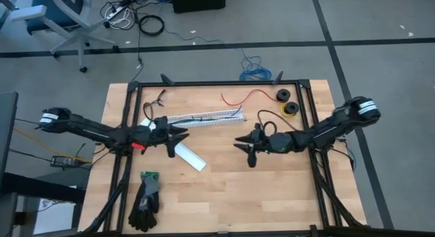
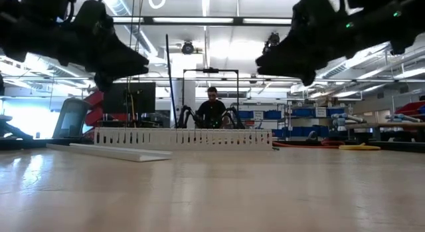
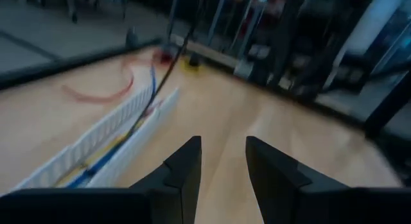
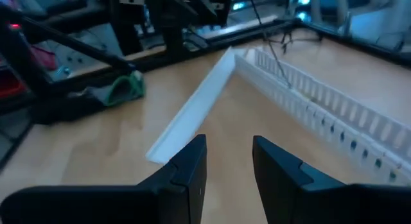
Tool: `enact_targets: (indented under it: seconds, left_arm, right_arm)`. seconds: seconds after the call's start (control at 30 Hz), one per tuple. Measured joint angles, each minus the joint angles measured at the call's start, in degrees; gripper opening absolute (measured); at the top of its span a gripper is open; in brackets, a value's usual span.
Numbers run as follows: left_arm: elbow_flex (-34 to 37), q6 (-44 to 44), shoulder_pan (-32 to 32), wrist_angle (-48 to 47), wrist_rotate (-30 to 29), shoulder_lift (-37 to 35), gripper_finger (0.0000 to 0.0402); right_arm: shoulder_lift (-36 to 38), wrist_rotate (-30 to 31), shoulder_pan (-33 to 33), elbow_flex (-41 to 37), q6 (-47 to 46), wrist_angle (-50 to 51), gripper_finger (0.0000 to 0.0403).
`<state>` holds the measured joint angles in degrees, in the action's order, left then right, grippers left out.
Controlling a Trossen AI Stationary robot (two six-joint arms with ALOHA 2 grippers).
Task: Ziptie cables
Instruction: Close the white cable duct
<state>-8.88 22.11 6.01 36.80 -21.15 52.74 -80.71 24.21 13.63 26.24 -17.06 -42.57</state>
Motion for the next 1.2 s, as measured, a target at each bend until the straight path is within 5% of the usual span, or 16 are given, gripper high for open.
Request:
enact_targets:
  seconds: [0.17,0.37,0.57,0.77,1.07,1.2]
  left_arm:
    - [1.07,-7.27,-0.55,0.15,-0.27,1.44,0.0131]
    - [-0.45,-17.16,-4.18,-2.39,-4.04,1.53,0.0131]
    - [-1.94,-25.64,-6.76,-2.44,-4.64,1.59,0.0131]
    - [-4.51,-29.42,-6.77,-9.29,-7.70,1.57,0.0131]
    - [-19.04,-25.42,-6.55,-46.80,-8.12,-1.03,0.0131]
    - [-19.87,-19.59,-3.84,-58.14,-7.87,-7.27,0.0131]
  right_arm:
    - [-9.17,-2.21,-4.74,0.20,2.59,-8.44,0.0114]
    - [-17.45,-25.75,-14.92,5.60,2.28,-9.76,0.0113]
    - [-23.87,-38.69,-20.45,16.12,3.93,-2.74,0.0113]
    - [-26.82,-36.64,-20.82,29.44,9.60,24.49,0.0112]
    - [-29.46,-29.19,-16.79,42.59,11.71,36.35,0.0112]
    - [-32.59,-23.93,-14.22,48.80,14.21,41.70,0.0112]
